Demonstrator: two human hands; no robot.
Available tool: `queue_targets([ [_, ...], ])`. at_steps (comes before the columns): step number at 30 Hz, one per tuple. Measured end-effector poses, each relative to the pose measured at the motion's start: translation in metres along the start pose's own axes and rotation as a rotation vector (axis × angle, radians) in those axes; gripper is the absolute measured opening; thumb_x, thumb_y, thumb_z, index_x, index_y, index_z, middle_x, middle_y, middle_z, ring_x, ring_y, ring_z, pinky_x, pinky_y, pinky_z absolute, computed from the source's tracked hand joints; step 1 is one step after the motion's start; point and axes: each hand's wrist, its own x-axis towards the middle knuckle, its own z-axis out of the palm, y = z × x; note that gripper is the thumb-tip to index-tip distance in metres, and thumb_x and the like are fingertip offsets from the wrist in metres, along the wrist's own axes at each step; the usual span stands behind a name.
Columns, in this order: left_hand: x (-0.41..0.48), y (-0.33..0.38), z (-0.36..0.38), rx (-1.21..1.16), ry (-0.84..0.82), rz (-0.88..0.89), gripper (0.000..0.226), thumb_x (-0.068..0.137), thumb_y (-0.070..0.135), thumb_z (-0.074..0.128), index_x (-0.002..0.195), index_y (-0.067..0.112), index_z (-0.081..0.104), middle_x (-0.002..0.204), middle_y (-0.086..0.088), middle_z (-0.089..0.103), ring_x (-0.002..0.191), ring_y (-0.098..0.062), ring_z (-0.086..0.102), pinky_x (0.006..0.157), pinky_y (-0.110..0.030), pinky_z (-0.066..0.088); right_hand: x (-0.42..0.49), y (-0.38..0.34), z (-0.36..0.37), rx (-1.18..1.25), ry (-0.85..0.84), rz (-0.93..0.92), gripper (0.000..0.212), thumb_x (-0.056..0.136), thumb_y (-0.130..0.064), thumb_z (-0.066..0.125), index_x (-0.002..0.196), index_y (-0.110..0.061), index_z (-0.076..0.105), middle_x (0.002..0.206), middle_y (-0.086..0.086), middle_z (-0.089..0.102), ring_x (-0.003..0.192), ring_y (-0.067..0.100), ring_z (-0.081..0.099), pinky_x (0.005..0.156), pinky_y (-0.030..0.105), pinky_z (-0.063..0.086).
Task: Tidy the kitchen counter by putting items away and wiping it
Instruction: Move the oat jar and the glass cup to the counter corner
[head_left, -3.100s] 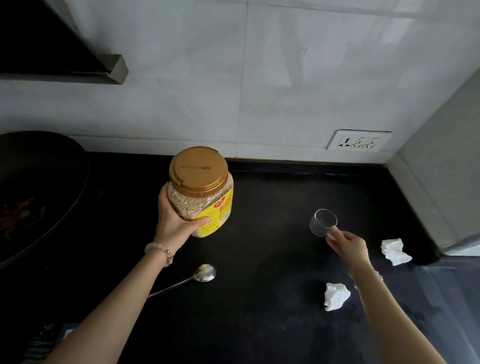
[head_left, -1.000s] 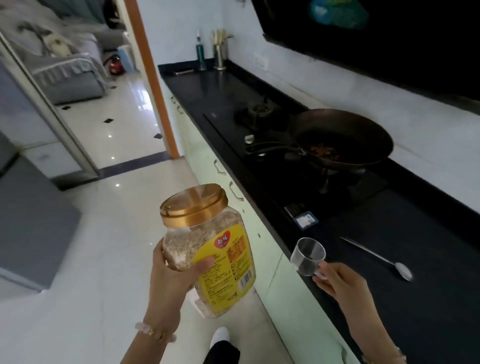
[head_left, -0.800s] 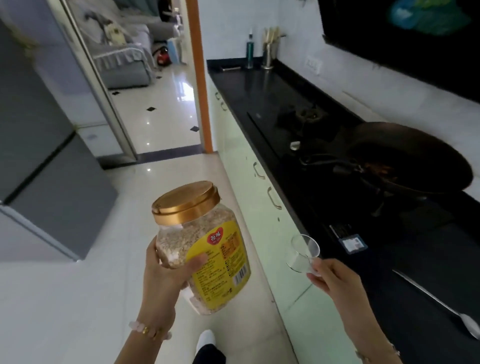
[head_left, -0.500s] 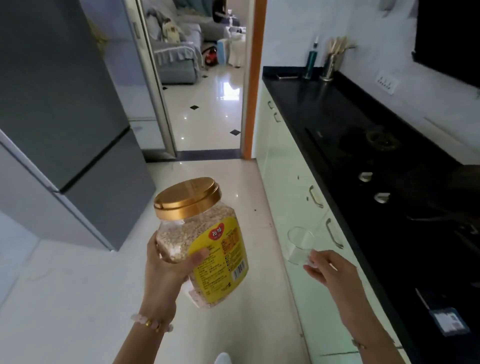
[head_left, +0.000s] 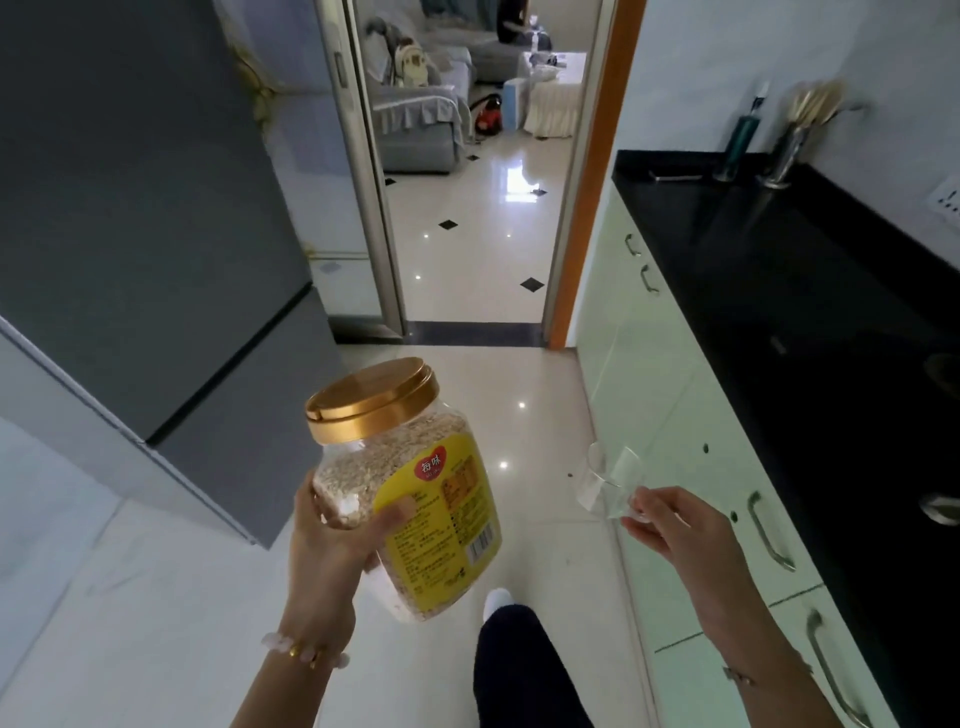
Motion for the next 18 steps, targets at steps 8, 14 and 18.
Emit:
queue_targets([
  [8,0.158,0.043,0.061,-0.007,0.012,0.009,0.125,0.029,0.041,0.088,0.142,0.009,0.047,0.114,-0.016,0.069,0.074,-0.023,0.062,0.054,-0.027,0.043,0.176,-0.058,0.033,-0.001,0.0,-0.022,0.018,0.088,-0.012,0.059,0.083,0.005,0.064,0.087,0.02,0.067,0.076,0.019,0.071,0.071,0.017,0.058],
  [14,0.264,0.062,0.098,-0.039,-0.006,-0.024,0.12,0.033,0.039,0.089,0.143,0.01,0.049,0.127,-0.031,0.064,0.084,-0.031,0.061,0.057,-0.03,0.044,0.269,-0.09,0.049,-0.01,0.021,-0.015,0.018,0.088,-0.014,0.059,0.085,0.002,0.065,0.087,0.015,0.066,0.075,0.015,0.07,0.07,0.016,0.057],
  [18,0.345,0.076,0.131,-0.009,-0.084,-0.016,0.119,0.029,0.039,0.088,0.139,0.012,0.053,0.104,-0.009,0.073,0.073,-0.019,0.065,0.048,-0.023,0.048,0.328,-0.102,0.056,-0.012,0.073,0.006,0.019,0.088,-0.015,0.059,0.084,0.002,0.065,0.087,0.016,0.067,0.082,0.022,0.069,0.07,0.015,0.057],
])
